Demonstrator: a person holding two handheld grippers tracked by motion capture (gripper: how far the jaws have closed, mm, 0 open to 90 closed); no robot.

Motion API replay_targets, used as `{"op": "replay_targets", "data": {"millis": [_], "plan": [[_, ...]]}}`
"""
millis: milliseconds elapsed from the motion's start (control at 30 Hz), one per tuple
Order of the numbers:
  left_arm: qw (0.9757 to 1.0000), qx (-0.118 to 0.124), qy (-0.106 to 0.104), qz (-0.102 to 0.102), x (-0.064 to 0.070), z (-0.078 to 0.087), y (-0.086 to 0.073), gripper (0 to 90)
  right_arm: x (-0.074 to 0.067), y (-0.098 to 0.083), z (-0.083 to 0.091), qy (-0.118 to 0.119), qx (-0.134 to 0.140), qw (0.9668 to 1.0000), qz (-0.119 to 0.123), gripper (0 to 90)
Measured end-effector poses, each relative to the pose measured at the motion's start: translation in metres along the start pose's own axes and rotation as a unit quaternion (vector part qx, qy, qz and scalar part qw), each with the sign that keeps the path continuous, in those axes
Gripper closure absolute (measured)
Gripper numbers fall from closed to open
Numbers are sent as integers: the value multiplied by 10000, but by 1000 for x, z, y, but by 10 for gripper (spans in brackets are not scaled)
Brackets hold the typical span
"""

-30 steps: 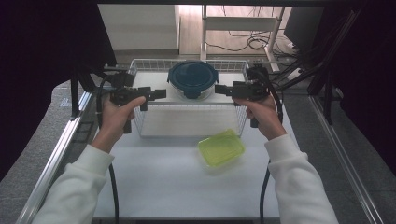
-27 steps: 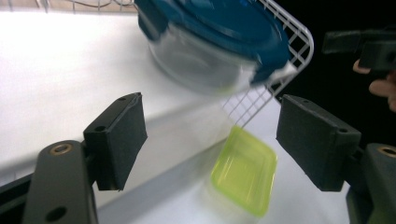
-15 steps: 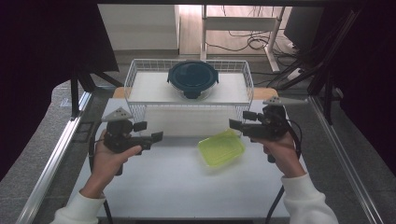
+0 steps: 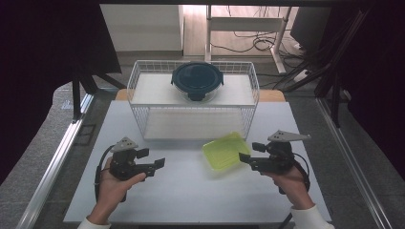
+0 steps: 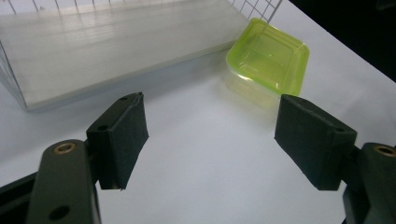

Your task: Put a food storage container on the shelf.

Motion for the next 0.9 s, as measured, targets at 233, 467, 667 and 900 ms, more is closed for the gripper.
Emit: {"op": "replay_targets", "data": {"millis": [233, 467, 667, 900], "plan": [[9995, -264, 104, 105, -12, -14, -26, 247, 8, -22, -11, -86, -317, 9993, -164, 288], [9991, -368, 207, 80, -14, -16, -31, 249, 11, -35, -18, -102, -530, 9982, -247, 287], [9985, -315, 451, -23, -15, -16, -31, 255, 12, -34, -18, -168, -538, 9981, -243, 289], [9986, -321, 420, -23, -14, -17, -31, 256, 17, -33, -16, -292, -513, 9978, -289, 289]]}}
Point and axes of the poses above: each handheld gripper's, and its own axes: z roughly backward along the jaws, y roughly out of its top, x roughly to its right, the point moved 5 cm from there along -z, roughly forward along the jaws, and after that the axes turned 1 degree about x, right-handed, at the moved point
